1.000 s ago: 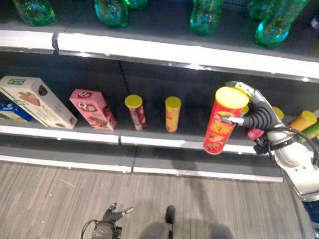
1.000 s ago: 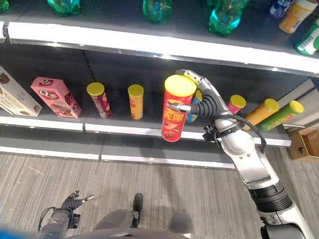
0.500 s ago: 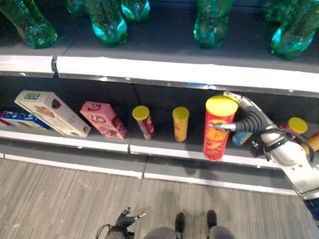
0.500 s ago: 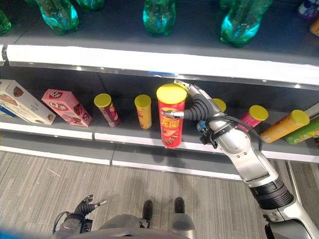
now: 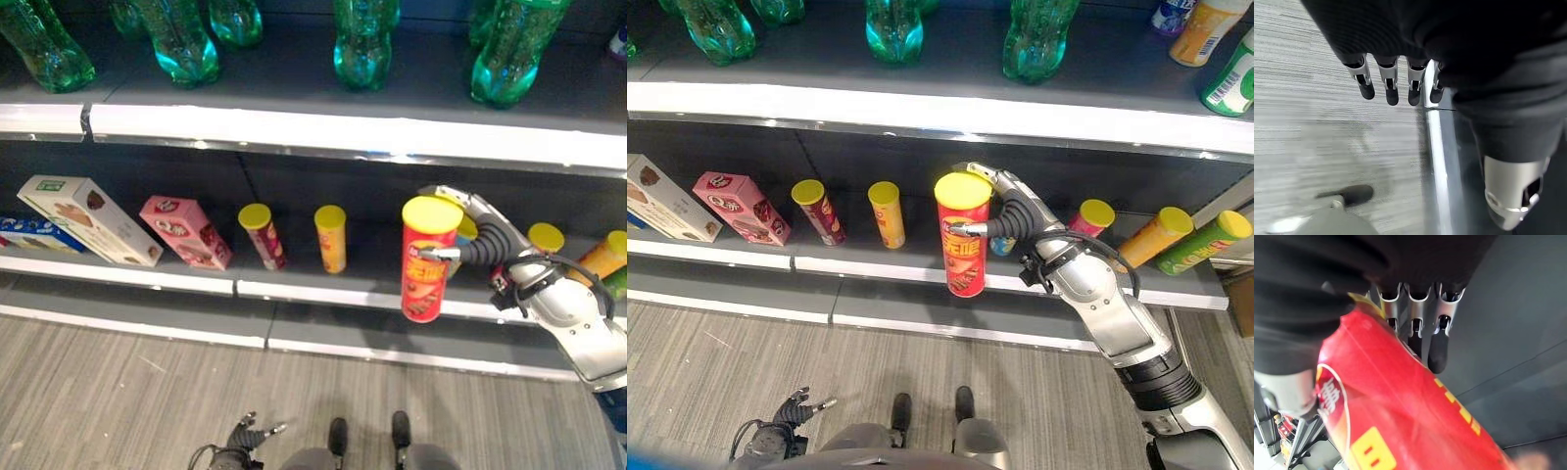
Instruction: Put the goods on the table back onto the shelves and tidy them up.
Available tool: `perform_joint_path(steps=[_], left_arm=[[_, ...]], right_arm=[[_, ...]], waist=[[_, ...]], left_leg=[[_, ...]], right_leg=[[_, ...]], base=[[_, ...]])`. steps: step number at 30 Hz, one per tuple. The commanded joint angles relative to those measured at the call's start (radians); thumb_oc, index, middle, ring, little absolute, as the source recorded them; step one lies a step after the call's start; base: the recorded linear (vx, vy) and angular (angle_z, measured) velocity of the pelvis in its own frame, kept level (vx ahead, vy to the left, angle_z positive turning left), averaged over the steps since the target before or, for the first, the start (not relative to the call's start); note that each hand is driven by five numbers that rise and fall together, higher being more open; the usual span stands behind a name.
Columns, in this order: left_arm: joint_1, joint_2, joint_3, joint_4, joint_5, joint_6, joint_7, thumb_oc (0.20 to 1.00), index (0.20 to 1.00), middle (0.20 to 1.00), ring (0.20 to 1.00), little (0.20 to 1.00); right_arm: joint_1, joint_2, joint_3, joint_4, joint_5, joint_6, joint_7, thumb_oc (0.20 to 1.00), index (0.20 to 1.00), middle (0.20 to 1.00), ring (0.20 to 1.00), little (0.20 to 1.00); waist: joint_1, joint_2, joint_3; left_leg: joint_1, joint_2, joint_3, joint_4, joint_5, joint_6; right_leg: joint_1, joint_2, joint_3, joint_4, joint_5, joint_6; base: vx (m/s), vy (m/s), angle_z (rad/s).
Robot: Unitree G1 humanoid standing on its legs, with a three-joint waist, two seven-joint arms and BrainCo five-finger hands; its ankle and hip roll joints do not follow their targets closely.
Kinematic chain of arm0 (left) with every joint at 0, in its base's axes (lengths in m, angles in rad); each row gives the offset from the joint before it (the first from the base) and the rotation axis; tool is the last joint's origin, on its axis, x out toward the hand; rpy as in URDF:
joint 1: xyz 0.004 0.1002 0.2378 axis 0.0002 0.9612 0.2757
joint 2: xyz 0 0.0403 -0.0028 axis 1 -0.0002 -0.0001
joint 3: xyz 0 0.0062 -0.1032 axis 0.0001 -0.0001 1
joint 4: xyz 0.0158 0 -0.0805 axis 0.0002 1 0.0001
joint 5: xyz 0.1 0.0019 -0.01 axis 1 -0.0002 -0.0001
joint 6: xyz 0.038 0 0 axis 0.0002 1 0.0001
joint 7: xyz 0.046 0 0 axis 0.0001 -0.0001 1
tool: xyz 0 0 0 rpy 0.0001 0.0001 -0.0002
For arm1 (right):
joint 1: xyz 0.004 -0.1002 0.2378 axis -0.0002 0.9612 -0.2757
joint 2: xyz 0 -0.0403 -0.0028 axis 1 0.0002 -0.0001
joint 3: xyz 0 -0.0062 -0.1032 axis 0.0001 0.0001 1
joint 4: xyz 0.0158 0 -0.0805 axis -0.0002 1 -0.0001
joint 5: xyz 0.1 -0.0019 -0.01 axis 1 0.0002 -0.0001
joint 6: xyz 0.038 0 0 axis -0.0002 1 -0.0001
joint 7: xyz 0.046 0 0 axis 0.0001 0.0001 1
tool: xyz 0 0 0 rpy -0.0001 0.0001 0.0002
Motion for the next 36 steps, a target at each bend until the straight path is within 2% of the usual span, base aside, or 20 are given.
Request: perform_joint_path(steps=[1, 5, 10, 12, 13, 17, 23, 36], left_arm=[[-0.021, 0.045, -0.012, 0.016, 0.012, -0.005, -0.005, 1.000, 1.000, 1.000, 1.000, 1.000], [-0.005, 0.050, -0.024, -0.011, -0.001, -0.003, 0.010, 1.000, 1.000, 1.000, 1.000, 1.000], [0.001, 0.050, -0.034, -0.024, -0.016, -0.004, 0.028, 1.000, 1.000, 1.000, 1.000, 1.000], [0.003, 0.044, -0.042, -0.020, -0.024, -0.005, 0.041, 1.000, 1.000, 1.000, 1.000, 1.000], [0.003, 0.036, -0.051, -0.016, -0.029, -0.002, 0.057, 1.000, 1.000, 1.000, 1.000, 1.000], [-0.002, 0.025, -0.066, -0.009, -0.027, -0.005, 0.084, 1.000, 1.000, 1.000, 1.000, 1.000], [-0.021, 0.026, -0.105, -0.045, -0.020, -0.015, 0.107, 1.000, 1.000, 1.000, 1.000, 1.000], [-0.044, 0.040, -0.153, -0.122, -0.010, -0.035, 0.108, 1.000, 1.000, 1.000, 1.000, 1.000]], right_arm=[[-0.115, 0.024, 0.035, -0.004, -0.072, -0.033, -0.064, 0.200, 0.200, 0.200, 0.200, 0.200], [-0.197, 0.040, 0.095, 0.066, -0.228, -0.015, -0.135, 0.200, 0.200, 0.200, 0.200, 0.200], [-0.271, 0.057, 0.123, 0.128, -0.342, 0.006, -0.211, 0.200, 0.200, 0.200, 0.200, 0.200], [-0.292, 0.071, 0.110, 0.143, -0.406, 0.018, -0.276, 0.200, 0.200, 0.200, 0.200, 0.200], [-0.304, 0.090, 0.094, 0.152, -0.468, 0.030, -0.341, 0.200, 0.200, 0.200, 0.200, 0.200], [-0.312, 0.109, 0.083, 0.177, -0.550, 0.050, -0.427, 0.200, 0.200, 0.200, 0.200, 0.200], [-0.320, 0.125, 0.061, 0.229, -0.616, 0.081, -0.542, 0.200, 0.200, 0.200, 0.200, 0.200], [-0.370, 0.127, 0.030, 0.282, -0.630, 0.110, -0.640, 0.200, 0.200, 0.200, 0.200, 0.200]], waist=[[0.034, -0.014, -0.022], [0.051, -0.003, -0.003], [0.070, 0.012, 0.025], [0.079, 0.025, 0.040], [0.087, 0.038, 0.056], [0.093, 0.053, 0.072], [0.094, 0.086, 0.103], [0.082, 0.154, 0.155]], left_leg=[[-0.081, 0.119, -0.019, 0.166, -0.153, -0.097], [-0.102, 0.121, -0.031, 0.175, -0.148, -0.101], [-0.136, 0.123, -0.051, 0.187, -0.139, -0.111], [-0.155, 0.123, -0.066, 0.188, -0.131, -0.114], [-0.170, 0.120, -0.076, 0.184, -0.121, -0.117], [-0.189, 0.119, -0.086, 0.178, -0.111, -0.119], [-0.225, 0.110, -0.093, 0.178, -0.101, -0.121], [-0.278, 0.097, -0.078, 0.162, -0.080, -0.118]], right_leg=[[0.010, -0.105, -0.037, 0.102, -0.175, 0.069], [-0.003, -0.103, -0.045, 0.112, -0.183, 0.066], [-0.020, -0.101, -0.064, 0.126, -0.193, 0.059], [-0.032, -0.100, -0.075, 0.135, -0.197, 0.056], [-0.044, -0.099, -0.085, 0.140, -0.200, 0.055], [-0.063, -0.100, -0.094, 0.146, -0.201, 0.055], [-0.102, -0.108, -0.099, 0.161, -0.202, 0.058], [-0.191, -0.119, -0.075, 0.171, -0.183, 0.065]], base=[[-0.01, -0.021, 0.04], [-0.02, -0.042, 0.04], [-0.03, -0.046, 0.22], [-0.05, -0.042, 0.40], [-0.05, -0.030, 0.41], [-0.03, -0.017, 0.18], [-0.04, -0.003, 0.05], [-0.03, 0.023, -0.01]])
